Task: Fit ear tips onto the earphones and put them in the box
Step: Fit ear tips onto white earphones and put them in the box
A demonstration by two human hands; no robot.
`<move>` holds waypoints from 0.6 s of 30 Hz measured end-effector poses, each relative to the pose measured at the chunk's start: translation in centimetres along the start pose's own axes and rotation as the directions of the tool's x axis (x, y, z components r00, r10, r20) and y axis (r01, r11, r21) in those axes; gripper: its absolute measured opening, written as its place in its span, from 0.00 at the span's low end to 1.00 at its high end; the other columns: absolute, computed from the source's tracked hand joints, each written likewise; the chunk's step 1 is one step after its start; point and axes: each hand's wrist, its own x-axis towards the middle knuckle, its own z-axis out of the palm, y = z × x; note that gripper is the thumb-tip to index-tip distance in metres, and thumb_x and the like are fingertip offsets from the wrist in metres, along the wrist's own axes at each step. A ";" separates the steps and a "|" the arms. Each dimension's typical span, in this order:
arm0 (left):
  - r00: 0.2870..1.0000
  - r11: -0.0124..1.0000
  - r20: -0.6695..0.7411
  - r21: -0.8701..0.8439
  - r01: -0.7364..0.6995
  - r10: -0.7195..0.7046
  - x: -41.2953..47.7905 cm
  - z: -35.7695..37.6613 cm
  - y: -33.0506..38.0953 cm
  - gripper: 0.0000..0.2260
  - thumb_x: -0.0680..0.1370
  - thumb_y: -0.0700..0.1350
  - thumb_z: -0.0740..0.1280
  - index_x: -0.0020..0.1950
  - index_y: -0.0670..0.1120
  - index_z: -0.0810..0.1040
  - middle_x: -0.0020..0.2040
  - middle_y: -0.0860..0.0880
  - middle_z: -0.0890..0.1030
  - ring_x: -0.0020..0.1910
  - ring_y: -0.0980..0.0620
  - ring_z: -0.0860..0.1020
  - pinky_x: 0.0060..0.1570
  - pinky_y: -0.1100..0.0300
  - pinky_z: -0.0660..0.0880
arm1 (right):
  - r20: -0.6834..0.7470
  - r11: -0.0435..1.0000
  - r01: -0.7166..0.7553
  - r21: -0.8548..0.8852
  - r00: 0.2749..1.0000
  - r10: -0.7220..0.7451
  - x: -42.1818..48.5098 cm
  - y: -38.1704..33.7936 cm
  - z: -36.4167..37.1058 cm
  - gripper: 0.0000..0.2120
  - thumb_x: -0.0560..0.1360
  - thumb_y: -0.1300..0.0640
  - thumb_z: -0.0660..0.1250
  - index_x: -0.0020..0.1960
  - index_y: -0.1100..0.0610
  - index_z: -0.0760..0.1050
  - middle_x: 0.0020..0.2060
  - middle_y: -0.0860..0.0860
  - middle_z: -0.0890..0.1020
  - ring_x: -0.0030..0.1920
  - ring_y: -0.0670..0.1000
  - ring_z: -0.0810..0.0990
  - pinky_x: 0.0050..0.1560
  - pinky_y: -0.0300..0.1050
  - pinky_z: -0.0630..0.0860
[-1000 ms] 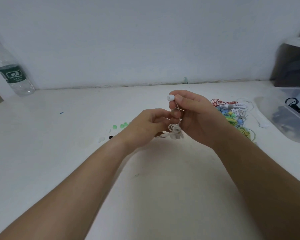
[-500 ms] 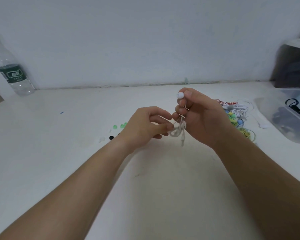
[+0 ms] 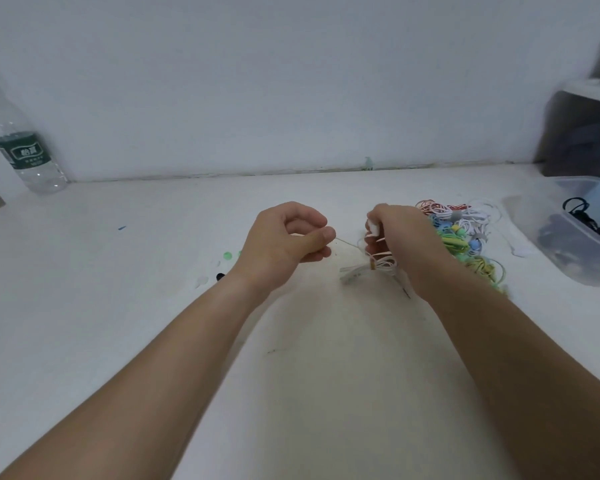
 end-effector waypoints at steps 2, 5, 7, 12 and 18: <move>1.000 1.000 -0.009 -0.013 0.018 -0.019 0.2 0.0 -0.2 0.06 0.74 0.37 0.75 0.49 0.37 0.81 0.34 0.48 0.82 0.37 0.49 0.83 0.46 0.57 0.82 | -0.047 0.985 0.092 -0.143 0.994 -0.099 0.3 0.6 -0.3 0.07 0.75 0.59 0.62 0.40 0.61 0.72 0.34 0.55 0.78 0.35 0.55 0.78 0.40 0.50 0.74; 0.996 0.987 -0.005 -0.133 0.086 -0.088 0.2 -0.3 -0.3 0.06 0.74 0.36 0.74 0.50 0.37 0.83 0.40 0.44 0.84 0.42 0.49 0.83 0.51 0.58 0.81 | -0.038 0.880 0.188 -0.437 0.973 -0.227 0.2 0.9 -0.7 0.08 0.77 0.55 0.64 0.42 0.59 0.76 0.38 0.52 0.82 0.41 0.54 0.81 0.42 0.49 0.76; 0.993 0.971 0.010 -0.211 0.114 -0.114 0.3 -0.4 -0.4 0.05 0.74 0.34 0.73 0.49 0.39 0.84 0.45 0.41 0.85 0.45 0.48 0.84 0.52 0.60 0.80 | 0.000 0.757 0.217 -0.616 0.961 -0.276 -0.1 0.9 -0.6 0.09 0.78 0.53 0.64 0.43 0.56 0.79 0.38 0.50 0.82 0.43 0.53 0.81 0.43 0.46 0.76; 0.993 0.965 0.039 -0.236 0.115 -0.109 0.5 -0.4 -0.4 0.08 0.76 0.30 0.70 0.50 0.41 0.84 0.46 0.42 0.86 0.47 0.48 0.85 0.52 0.62 0.80 | -0.007 0.569 0.319 -0.758 0.868 -0.497 -0.8 0.5 0.3 0.12 0.79 0.53 0.60 0.57 0.50 0.81 0.56 0.51 0.78 0.55 0.55 0.77 0.53 0.50 0.76; 0.996 0.964 0.023 -0.249 0.093 -0.090 0.6 -0.7 -0.1 0.06 0.75 0.30 0.70 0.49 0.39 0.83 0.44 0.41 0.86 0.48 0.46 0.86 0.51 0.61 0.80 | 0.123 0.799 0.546 -0.251 0.837 -0.533 -0.9 1.3 2.7 0.07 0.76 0.61 0.69 0.49 0.52 0.84 0.39 0.42 0.84 0.40 0.41 0.82 0.42 0.31 0.73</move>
